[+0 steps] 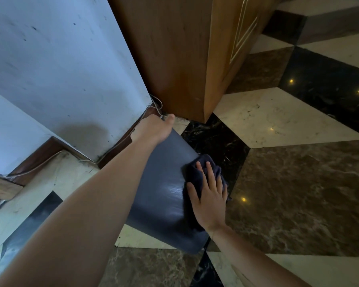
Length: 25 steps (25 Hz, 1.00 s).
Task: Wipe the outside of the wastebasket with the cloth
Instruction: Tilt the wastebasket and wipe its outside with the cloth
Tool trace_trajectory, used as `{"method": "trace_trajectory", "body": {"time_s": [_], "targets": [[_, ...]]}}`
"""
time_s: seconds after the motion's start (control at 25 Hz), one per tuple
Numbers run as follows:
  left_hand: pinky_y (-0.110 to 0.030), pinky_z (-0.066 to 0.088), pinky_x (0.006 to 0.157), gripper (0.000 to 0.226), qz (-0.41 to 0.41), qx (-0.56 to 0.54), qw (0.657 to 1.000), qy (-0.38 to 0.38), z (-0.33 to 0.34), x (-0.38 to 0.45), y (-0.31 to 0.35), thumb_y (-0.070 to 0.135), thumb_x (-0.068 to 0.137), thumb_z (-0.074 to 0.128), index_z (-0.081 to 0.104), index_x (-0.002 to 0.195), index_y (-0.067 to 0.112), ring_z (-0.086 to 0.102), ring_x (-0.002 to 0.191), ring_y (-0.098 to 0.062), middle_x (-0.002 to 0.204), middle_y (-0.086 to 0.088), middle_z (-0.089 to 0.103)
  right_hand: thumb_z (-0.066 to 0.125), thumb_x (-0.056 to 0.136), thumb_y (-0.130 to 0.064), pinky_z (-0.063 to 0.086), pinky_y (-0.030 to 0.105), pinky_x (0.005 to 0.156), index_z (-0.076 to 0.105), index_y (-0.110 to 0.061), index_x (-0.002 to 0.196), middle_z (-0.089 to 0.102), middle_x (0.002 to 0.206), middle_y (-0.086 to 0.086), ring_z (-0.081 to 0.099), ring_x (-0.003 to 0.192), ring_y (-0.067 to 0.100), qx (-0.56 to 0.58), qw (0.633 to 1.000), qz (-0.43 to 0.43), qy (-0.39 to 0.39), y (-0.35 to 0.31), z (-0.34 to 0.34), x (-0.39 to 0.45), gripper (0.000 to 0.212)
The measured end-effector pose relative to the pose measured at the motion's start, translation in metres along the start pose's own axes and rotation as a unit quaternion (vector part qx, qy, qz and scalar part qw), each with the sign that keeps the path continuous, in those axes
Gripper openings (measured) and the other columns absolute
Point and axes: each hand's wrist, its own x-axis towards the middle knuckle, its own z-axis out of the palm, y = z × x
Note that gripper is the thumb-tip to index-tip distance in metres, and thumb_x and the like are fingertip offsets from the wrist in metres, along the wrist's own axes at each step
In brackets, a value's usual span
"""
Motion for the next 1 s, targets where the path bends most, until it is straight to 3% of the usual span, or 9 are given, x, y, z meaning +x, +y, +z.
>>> {"method": "trace_trajectory", "body": {"time_s": [0.12,0.24,0.36,0.44,0.52,0.6,0.72,0.84,1.0], "targets": [[-0.039,0.048,0.066,0.058,0.021,0.051,0.997,0.059,0.008,-0.003,0.014,0.063,0.088,0.044,0.062,0.081,0.008,0.063,0.077,-0.033,0.079,-0.010,0.061,0.025,0.099,-0.055,0.013,0.052,0.121,-0.001,-0.059,0.149,0.011,0.165,-0.014,0.015,0.152,0.028,0.001,0.999,0.001,0.032,0.003,0.000,-0.004,0.057],[-0.035,0.042,0.057,0.049,0.066,0.068,0.991,0.090,0.011,-0.015,0.018,0.052,0.094,0.046,0.041,0.060,0.017,0.054,0.064,-0.028,0.067,-0.004,0.052,0.035,0.103,-0.040,0.019,0.050,0.121,0.026,-0.045,0.153,0.023,0.163,-0.015,0.022,0.151,0.024,0.071,0.995,0.016,0.068,0.008,-0.004,-0.004,0.051],[-0.030,0.031,0.045,0.049,0.183,0.049,0.974,0.125,-0.001,-0.029,0.013,0.048,0.097,0.045,0.033,0.057,0.021,0.047,0.051,-0.021,0.055,0.000,0.043,0.041,0.105,-0.030,0.038,0.046,0.113,0.054,-0.032,0.137,0.052,0.148,-0.007,0.042,0.140,0.020,0.186,0.973,0.041,0.130,0.004,-0.020,0.006,0.035],[-0.029,0.025,0.044,0.044,0.271,0.019,0.954,0.127,-0.017,-0.038,0.006,0.045,0.098,0.045,0.033,0.061,0.025,0.043,0.049,-0.012,0.055,0.005,0.041,0.039,0.105,-0.030,0.048,0.032,0.098,0.058,-0.037,0.122,0.065,0.126,-0.010,0.058,0.122,0.014,0.268,0.947,0.070,0.163,-0.004,-0.039,0.016,0.027],[-0.026,0.029,0.048,0.032,0.316,-0.019,0.945,0.084,-0.033,-0.043,-0.002,0.043,0.099,0.046,0.042,0.074,0.022,0.047,0.056,-0.009,0.065,0.006,0.047,0.039,0.104,-0.031,0.042,0.006,0.077,0.053,-0.057,0.108,0.064,0.100,-0.033,0.060,0.095,-0.014,0.327,0.916,0.112,0.202,-0.012,-0.062,0.028,0.029],[-0.025,0.034,0.055,0.022,0.319,-0.043,0.946,0.037,-0.045,-0.047,-0.014,0.039,0.099,0.047,0.045,0.093,0.017,0.052,0.068,-0.011,0.079,0.004,0.052,0.040,0.104,-0.031,0.034,-0.006,0.067,0.053,-0.058,0.116,0.056,0.089,-0.046,0.049,0.082,-0.033,0.378,0.882,0.150,0.238,-0.016,-0.079,0.037,0.032],[-0.034,0.043,0.064,0.014,0.293,-0.077,0.953,-0.005,-0.052,-0.054,-0.038,0.031,0.101,0.046,0.043,0.102,0.017,0.056,0.078,-0.020,0.088,0.000,0.059,0.040,0.105,-0.033,0.026,-0.013,0.066,0.048,-0.038,0.141,0.050,0.092,-0.047,0.041,0.081,-0.041,0.409,0.856,0.177,0.262,-0.021,-0.093,0.041,0.037],[-0.049,0.047,0.080,0.013,0.255,-0.146,0.955,-0.051,-0.053,-0.064,-0.057,0.028,0.102,0.043,0.040,0.115,0.031,0.060,0.091,-0.030,0.109,-0.008,0.065,0.040,0.104,-0.034,0.027,-0.012,0.068,0.046,-0.057,0.120,0.048,0.085,-0.061,0.043,0.083,-0.039,0.413,0.860,0.164,0.251,-0.034,-0.098,0.034,0.029],[-0.048,0.050,0.073,0.017,0.218,-0.132,0.967,-0.017,-0.057,-0.071,-0.068,0.036,0.094,0.046,0.037,0.104,0.045,0.062,0.079,-0.031,0.101,-0.010,0.069,0.041,0.105,-0.031,0.032,-0.008,0.073,0.047,-0.076,0.102,0.052,0.094,-0.058,0.049,0.092,-0.032,0.408,0.875,0.145,0.214,-0.051,-0.094,0.020,0.045]]}}
